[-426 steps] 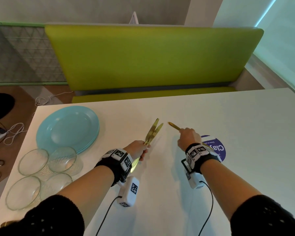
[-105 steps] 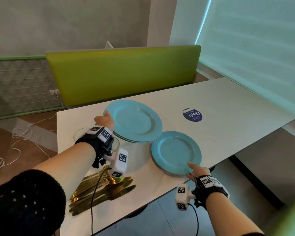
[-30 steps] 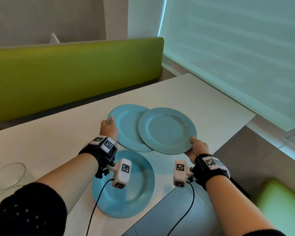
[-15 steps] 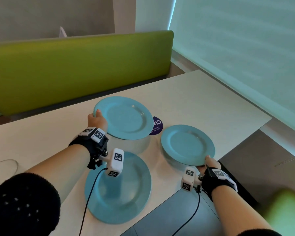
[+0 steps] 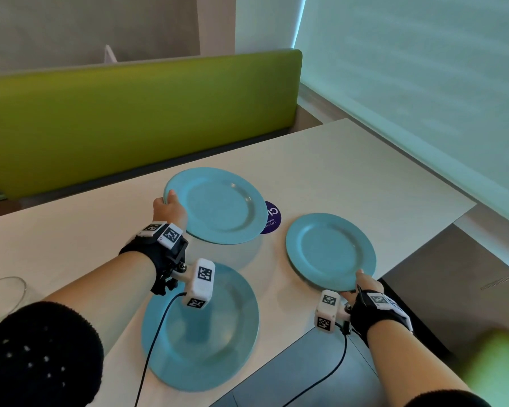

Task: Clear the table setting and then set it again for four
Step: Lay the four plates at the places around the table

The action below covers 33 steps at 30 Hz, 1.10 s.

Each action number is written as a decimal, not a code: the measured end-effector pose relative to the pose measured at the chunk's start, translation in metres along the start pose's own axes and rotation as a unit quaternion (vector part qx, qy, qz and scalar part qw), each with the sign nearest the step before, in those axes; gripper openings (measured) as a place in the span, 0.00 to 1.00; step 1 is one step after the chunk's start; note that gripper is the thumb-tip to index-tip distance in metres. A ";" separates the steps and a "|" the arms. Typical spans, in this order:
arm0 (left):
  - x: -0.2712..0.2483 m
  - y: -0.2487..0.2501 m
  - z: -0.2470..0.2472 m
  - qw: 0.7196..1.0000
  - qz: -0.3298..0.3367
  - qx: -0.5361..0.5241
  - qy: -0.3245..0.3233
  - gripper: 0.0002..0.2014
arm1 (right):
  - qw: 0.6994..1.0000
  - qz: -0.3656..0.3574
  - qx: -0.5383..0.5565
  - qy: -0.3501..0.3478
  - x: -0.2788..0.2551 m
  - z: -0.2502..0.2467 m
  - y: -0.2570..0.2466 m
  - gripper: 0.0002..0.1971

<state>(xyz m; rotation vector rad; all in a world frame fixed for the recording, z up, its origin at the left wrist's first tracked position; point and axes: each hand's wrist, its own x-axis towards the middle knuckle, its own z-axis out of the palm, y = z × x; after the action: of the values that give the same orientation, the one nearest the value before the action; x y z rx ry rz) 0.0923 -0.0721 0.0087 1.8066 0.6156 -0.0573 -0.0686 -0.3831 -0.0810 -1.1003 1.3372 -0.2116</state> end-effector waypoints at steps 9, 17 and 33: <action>-0.001 -0.001 0.004 1.000 0.001 -0.010 0.000 0.25 | 0.996 -0.009 -0.091 0.017 0.050 -0.006 0.013 0.28; 0.000 -0.002 0.003 1.000 0.006 -0.024 0.000 0.25 | 0.994 -0.006 -0.100 -0.038 0.010 -0.006 -0.004 0.23; 0.000 -0.006 0.005 1.000 0.002 -0.028 0.001 0.25 | 0.971 -0.049 -0.225 0.068 0.000 0.000 -0.015 0.35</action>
<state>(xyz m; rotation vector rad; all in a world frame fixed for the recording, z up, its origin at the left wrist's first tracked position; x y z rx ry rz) 0.0915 -0.0752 0.0019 1.7537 0.6099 -0.0363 -0.0624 -0.3906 -0.0702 -1.5588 1.4955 -0.0548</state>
